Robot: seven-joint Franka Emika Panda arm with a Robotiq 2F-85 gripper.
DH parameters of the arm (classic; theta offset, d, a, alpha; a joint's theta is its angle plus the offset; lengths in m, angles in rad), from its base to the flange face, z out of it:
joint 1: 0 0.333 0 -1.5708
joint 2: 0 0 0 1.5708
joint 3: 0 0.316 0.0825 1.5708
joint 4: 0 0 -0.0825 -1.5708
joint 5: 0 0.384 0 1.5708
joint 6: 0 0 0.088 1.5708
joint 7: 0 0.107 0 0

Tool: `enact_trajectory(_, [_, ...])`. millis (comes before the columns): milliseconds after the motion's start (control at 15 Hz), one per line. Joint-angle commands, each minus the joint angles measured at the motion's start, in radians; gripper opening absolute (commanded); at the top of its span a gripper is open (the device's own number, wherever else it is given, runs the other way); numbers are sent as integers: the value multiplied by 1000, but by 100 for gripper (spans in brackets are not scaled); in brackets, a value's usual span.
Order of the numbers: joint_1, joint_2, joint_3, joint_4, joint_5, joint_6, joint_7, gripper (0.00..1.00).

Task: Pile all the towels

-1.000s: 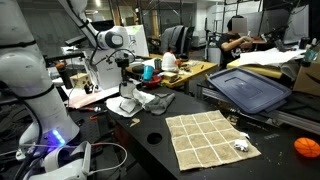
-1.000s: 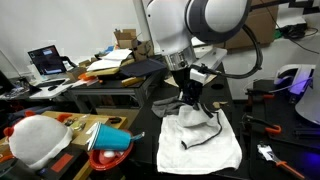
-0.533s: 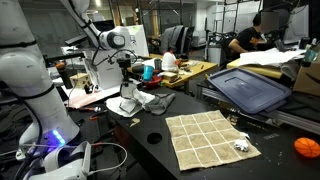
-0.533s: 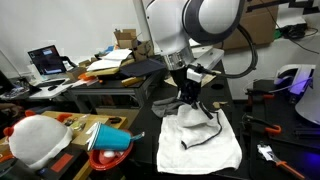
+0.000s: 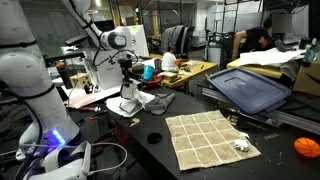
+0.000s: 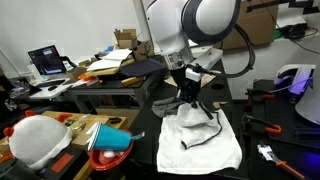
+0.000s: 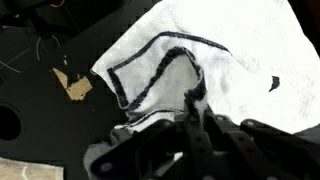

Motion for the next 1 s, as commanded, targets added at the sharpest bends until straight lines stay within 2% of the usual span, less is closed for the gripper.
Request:
enact_trajectory(0, [11,-24,-19,-1,0,-22,-18,39])
enact_trajectory(200, [-7,-79,-40,-14,12,10,-23,62])
enact_trajectory(533, [-94,-91,-138,11,19,11,-17,98])
enact_trajectory(933, [-179,-104,-223,34,37,-19,-32,100])
